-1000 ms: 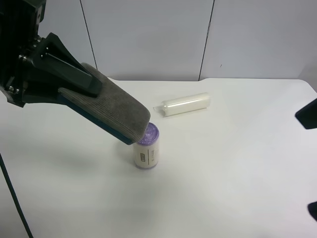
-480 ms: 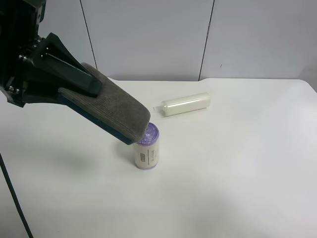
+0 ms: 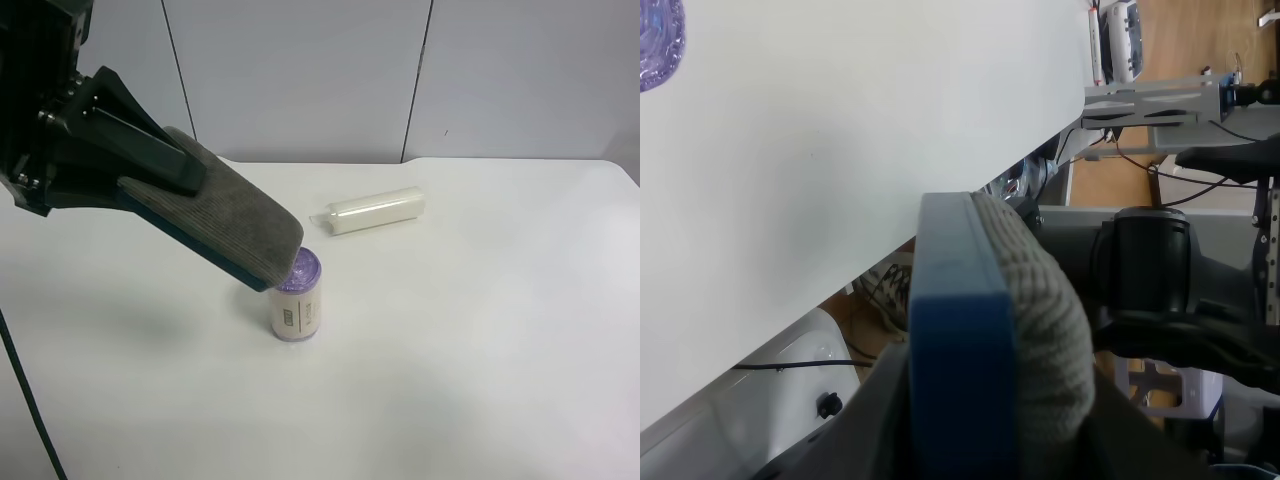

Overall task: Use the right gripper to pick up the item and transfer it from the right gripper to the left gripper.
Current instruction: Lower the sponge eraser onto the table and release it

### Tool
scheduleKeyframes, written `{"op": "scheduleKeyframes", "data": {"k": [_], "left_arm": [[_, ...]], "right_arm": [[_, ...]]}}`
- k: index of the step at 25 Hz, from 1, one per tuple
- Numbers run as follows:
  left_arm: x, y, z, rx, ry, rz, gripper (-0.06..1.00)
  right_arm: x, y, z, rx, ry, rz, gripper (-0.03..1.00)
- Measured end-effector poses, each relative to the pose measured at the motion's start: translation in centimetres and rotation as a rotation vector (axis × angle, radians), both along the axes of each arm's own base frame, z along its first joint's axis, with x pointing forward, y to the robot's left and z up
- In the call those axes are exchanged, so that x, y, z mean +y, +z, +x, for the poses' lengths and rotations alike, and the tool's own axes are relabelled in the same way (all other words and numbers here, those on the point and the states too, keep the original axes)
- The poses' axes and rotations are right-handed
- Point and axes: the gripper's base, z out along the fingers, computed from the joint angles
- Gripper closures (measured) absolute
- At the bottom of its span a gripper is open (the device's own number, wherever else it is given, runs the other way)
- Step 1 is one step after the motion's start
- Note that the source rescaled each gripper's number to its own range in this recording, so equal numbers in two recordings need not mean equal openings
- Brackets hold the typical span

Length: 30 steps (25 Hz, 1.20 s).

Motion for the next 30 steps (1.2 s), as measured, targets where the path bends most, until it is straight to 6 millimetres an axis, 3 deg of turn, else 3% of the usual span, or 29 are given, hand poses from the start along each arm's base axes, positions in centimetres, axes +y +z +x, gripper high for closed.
{"op": "scheduleKeyframes", "data": {"k": [15, 30], "left_arm": [[0.0, 0.0, 0.1, -0.007, 0.008, 0.002, 0.94], [0.2, 0.1, 1.0, -0.104, 0.058, 0.013, 0.94]], "right_arm": [[0.0, -0.3, 0.1, 0.008, -0.034, -0.009, -0.02], [-1.5, -0.2, -1.4, -0.123, -0.678, 0.077, -0.02]]}}
